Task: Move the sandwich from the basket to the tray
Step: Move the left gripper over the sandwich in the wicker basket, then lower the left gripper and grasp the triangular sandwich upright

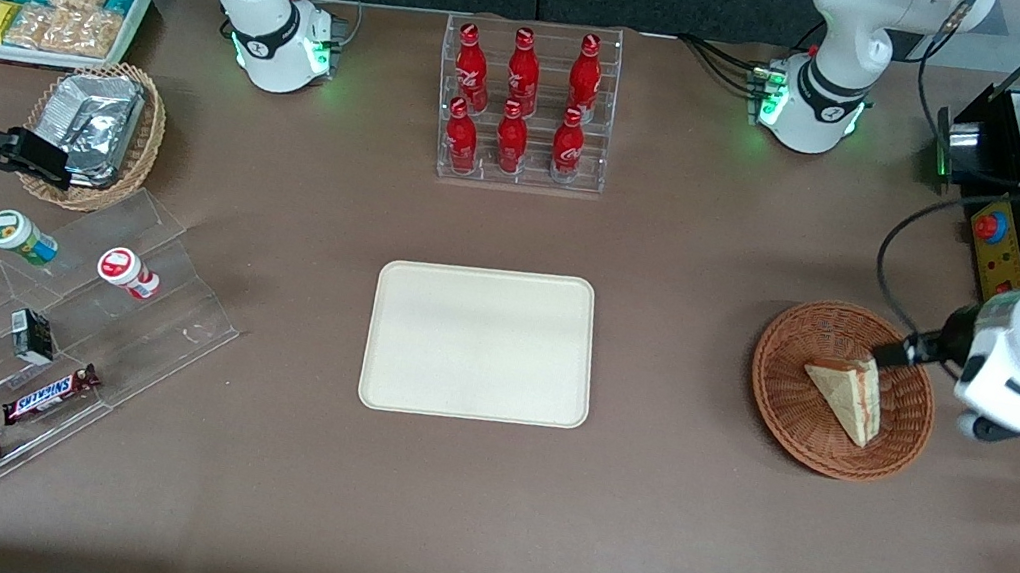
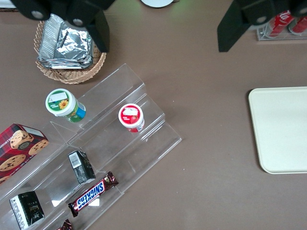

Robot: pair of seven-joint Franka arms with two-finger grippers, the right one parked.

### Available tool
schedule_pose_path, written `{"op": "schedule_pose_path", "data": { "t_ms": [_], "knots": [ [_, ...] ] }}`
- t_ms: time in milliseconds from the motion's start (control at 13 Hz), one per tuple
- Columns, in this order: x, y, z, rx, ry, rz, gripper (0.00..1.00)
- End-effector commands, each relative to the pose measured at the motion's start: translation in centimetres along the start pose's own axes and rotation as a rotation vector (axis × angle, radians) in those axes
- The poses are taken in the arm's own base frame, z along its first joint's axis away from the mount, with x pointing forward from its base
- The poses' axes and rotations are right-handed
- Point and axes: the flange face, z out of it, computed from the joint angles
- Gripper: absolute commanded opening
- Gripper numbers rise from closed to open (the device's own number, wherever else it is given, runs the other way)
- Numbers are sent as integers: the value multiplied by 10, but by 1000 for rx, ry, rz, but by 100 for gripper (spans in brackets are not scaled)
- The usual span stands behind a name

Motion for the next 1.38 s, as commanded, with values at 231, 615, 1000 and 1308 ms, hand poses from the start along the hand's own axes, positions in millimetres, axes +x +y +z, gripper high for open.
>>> {"op": "schedule_pose_path", "data": {
  "t_ms": [231,615,1000,1308],
  "knots": [
    [-3,-23,93,-24,27,-122,100],
    [17,-36,140,13,-13,-144,100],
    [34,-26,196,14,-16,-145,100],
    [44,-24,240,18,-21,-148,67]
  ]
}}
